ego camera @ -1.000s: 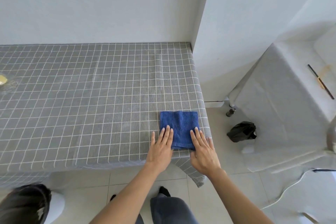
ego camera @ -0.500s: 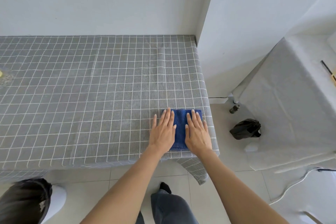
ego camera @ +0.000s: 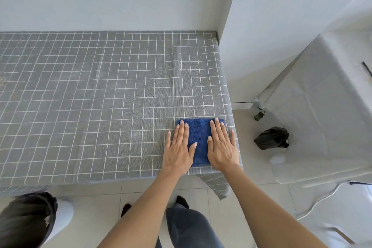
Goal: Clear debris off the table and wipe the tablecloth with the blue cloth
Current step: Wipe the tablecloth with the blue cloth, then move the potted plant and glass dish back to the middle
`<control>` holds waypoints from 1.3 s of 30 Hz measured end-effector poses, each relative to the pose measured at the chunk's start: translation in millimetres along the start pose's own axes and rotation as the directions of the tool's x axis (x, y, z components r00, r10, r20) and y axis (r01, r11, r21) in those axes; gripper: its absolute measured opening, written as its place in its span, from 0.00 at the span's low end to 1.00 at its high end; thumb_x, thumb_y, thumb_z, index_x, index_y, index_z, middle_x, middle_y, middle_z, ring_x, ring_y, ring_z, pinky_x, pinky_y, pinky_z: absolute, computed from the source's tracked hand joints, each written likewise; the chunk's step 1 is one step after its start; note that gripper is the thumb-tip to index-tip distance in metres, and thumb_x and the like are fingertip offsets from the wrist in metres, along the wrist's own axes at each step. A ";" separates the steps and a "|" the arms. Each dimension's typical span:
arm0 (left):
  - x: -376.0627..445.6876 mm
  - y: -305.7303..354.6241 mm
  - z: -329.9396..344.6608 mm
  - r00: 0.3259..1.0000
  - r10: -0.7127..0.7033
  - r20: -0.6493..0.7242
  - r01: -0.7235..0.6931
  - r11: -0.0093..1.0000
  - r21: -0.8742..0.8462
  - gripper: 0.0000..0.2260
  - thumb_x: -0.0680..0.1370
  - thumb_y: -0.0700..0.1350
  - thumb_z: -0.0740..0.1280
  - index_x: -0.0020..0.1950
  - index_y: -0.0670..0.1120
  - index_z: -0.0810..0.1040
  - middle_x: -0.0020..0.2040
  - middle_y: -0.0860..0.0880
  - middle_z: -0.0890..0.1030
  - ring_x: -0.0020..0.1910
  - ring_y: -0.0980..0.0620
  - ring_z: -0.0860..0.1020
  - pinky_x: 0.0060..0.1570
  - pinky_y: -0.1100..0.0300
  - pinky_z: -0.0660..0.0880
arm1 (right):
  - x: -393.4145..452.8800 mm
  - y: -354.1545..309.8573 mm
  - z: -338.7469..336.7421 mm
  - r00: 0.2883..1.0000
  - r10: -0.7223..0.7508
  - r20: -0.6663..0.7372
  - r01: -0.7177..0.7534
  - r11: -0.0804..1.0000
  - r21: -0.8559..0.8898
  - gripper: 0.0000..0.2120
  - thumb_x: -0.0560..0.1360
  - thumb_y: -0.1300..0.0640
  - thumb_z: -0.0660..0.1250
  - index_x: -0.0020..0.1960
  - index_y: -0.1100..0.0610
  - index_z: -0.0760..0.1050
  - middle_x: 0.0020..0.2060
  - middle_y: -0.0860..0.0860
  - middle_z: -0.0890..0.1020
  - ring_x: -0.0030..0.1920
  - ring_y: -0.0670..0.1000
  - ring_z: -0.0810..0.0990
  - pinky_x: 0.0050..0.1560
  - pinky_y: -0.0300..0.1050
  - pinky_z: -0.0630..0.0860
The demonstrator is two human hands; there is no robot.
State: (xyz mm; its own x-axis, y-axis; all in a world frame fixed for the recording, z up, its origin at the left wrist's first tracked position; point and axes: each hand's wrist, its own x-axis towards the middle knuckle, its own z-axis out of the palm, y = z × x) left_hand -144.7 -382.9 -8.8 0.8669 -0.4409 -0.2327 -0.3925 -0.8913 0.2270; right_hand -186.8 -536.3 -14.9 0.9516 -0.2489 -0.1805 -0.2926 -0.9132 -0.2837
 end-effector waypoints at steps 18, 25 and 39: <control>19.3 -62.1 -91.5 0.992 -0.090 0.090 0.080 0.991 0.107 0.26 0.83 0.55 0.42 0.78 0.45 0.40 0.77 0.46 0.37 0.76 0.49 0.38 0.73 0.44 0.37 | 30.5 -39.1 -66.1 0.992 0.022 0.125 -0.007 0.993 -0.121 0.25 0.83 0.49 0.44 0.78 0.53 0.47 0.78 0.53 0.47 0.77 0.54 0.41 0.75 0.56 0.41; 10.3 -138.2 -157.1 0.967 -0.247 0.058 0.237 0.961 0.139 0.27 0.83 0.54 0.45 0.78 0.44 0.40 0.78 0.45 0.39 0.77 0.48 0.39 0.73 0.40 0.40 | 68.5 -135.5 -102.7 0.988 -0.108 0.111 0.122 0.985 -0.126 0.25 0.83 0.48 0.44 0.78 0.53 0.46 0.78 0.53 0.48 0.77 0.54 0.41 0.75 0.57 0.41; -94.0 -359.1 -243.7 0.854 -0.509 -0.105 0.517 0.853 0.069 0.26 0.84 0.53 0.47 0.78 0.44 0.44 0.79 0.44 0.42 0.77 0.47 0.41 0.72 0.40 0.44 | 83.4 -405.0 -77.6 0.900 -0.420 0.112 0.433 0.891 -0.134 0.26 0.83 0.46 0.43 0.78 0.53 0.46 0.78 0.54 0.49 0.77 0.55 0.43 0.75 0.57 0.43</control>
State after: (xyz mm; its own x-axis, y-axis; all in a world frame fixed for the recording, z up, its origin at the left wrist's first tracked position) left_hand -10.3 4.3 162.0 0.9726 0.0886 -0.2149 0.0925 -0.9957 0.0082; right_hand 18.3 -212.2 158.1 0.9693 0.1960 -0.1488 0.1637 -0.9651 -0.2045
